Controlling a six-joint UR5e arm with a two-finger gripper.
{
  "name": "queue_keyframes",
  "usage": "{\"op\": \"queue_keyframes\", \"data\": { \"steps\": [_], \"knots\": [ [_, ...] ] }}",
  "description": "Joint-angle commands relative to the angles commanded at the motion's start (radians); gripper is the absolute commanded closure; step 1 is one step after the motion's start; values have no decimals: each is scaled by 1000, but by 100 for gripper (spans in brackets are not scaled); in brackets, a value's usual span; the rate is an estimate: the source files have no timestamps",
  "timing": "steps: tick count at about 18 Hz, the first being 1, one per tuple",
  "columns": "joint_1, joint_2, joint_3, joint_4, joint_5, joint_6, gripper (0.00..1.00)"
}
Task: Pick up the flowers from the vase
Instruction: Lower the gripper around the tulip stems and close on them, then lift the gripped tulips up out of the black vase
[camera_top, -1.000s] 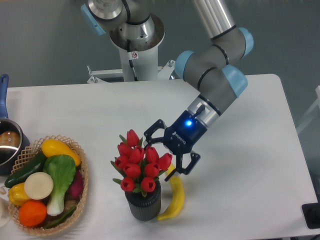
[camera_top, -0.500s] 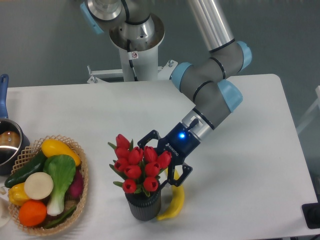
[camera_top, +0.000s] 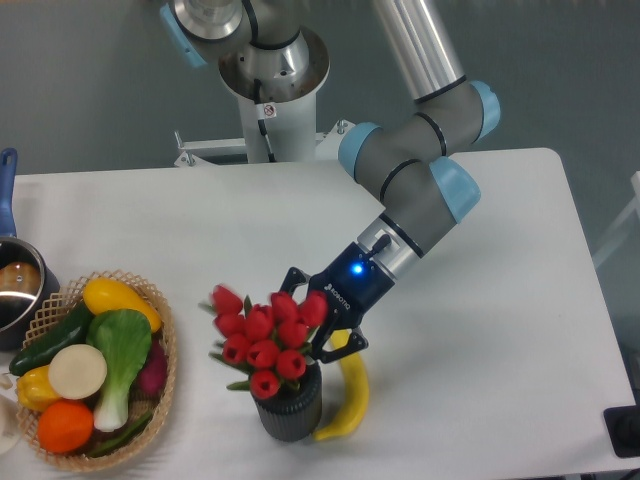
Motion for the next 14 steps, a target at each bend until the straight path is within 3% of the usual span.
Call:
{"op": "queue_keyframes", "data": {
  "steps": [9, 14],
  "knots": [
    [14, 95, 6, 0, -8, -130, 100],
    [5, 110, 63, 0, -9, -189, 100]
  ]
}}
